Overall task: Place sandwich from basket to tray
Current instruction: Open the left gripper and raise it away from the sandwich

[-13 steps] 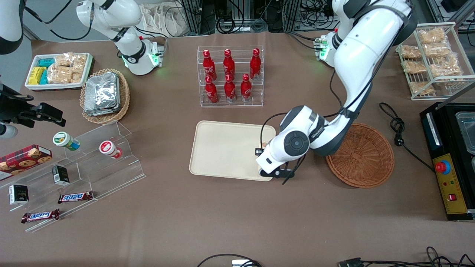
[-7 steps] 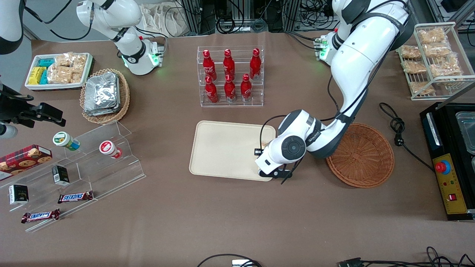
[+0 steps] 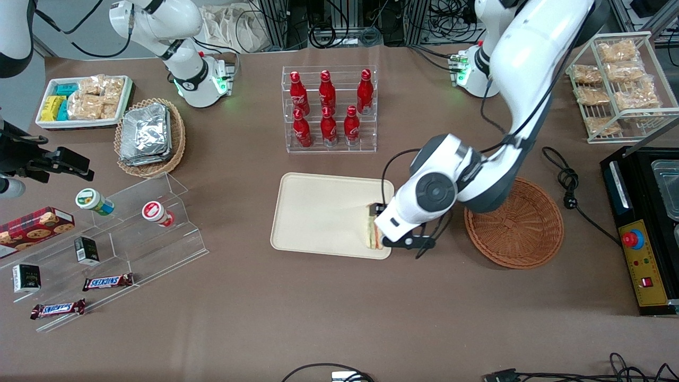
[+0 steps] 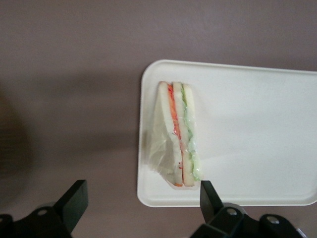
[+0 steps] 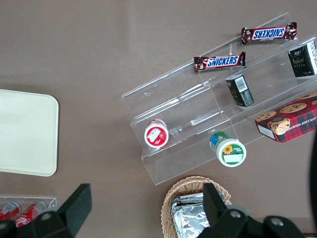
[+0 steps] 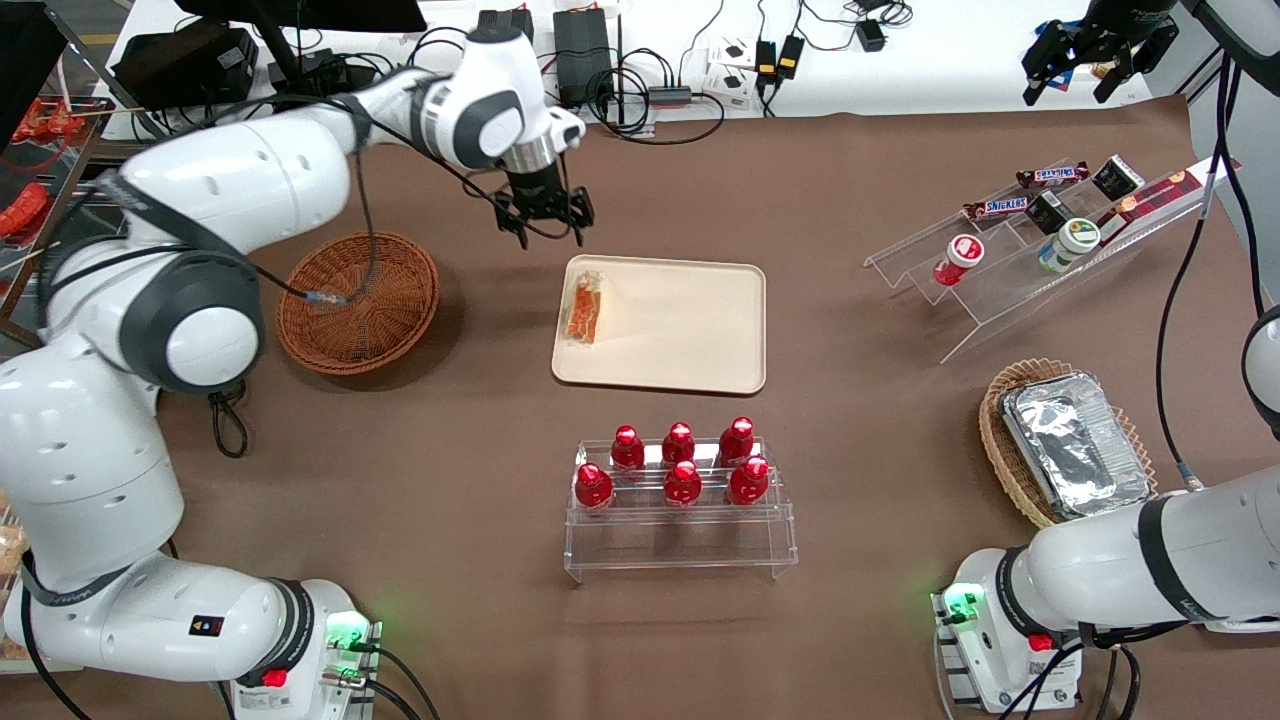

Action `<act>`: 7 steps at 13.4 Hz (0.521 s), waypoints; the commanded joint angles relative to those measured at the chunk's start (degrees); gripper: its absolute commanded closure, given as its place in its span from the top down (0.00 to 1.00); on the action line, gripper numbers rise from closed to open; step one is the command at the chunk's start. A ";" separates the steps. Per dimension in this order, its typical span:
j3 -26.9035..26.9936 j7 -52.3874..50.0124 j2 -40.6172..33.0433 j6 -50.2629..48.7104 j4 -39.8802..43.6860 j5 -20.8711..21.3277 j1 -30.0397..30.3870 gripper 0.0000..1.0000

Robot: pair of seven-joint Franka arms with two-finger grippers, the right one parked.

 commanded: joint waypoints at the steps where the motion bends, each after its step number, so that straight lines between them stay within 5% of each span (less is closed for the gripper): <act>1: 0.20 -0.48 -9.72 2.11 -11.01 5.88 1.80 1.00; 4: -0.15 0.31 -19.21 9.74 -23.84 5.99 8.99 1.00; 7: -0.07 0.31 -24.07 4.61 -24.24 5.82 13.65 1.00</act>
